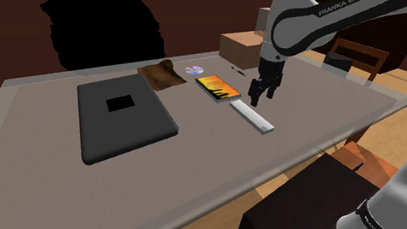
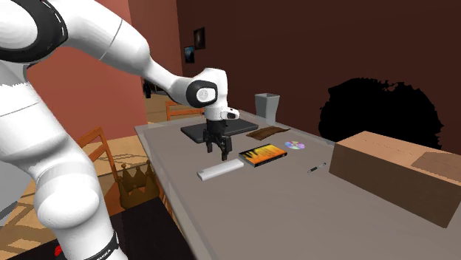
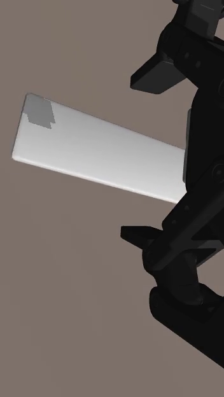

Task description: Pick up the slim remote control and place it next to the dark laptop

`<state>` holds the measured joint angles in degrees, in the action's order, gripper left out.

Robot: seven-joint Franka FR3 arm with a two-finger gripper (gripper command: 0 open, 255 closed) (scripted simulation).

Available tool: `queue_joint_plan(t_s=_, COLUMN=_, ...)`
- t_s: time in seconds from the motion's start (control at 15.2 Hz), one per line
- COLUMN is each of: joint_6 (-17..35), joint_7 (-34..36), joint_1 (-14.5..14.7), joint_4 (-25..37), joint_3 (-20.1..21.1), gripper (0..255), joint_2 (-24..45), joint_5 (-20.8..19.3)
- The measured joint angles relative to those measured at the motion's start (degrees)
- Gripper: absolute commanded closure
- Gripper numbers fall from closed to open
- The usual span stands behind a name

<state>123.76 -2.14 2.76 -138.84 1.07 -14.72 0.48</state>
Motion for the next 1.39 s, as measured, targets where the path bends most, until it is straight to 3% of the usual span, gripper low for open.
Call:
queue_joint_plan(t_s=0.2, joint_6=3.7, joint_7=0.2, joint_1=0.4, joint_4=1.6, joint_3=0.3, gripper=0, joint_2=5.5, joint_5=0.9)
queue_joint_plan(t_s=0.66, joint_6=10.0, joint_7=0.1, joint_1=0.5, joint_4=-0.4, joint_3=0.4, gripper=0, joint_2=9.7, joint_5=1.1)
queue_joint_plan(t_s=1.12, joint_6=11.2, joint_7=0.1, joint_1=0.5, joint_4=-0.9, joint_3=0.3, gripper=0, joint_2=10.4, joint_5=1.1)
queue_joint_plan(t_s=1.19, joint_6=11.2, joint_7=0.1, joint_1=0.5, joint_4=-0.9, joint_3=0.3, gripper=255, joint_2=10.4, joint_5=1.1)
queue_joint_plan(t_s=1.39, joint_6=11.2, joint_7=0.1, joint_1=0.5, joint_4=-0.9, joint_3=0.3, gripper=255, joint_2=10.4, joint_5=1.1)
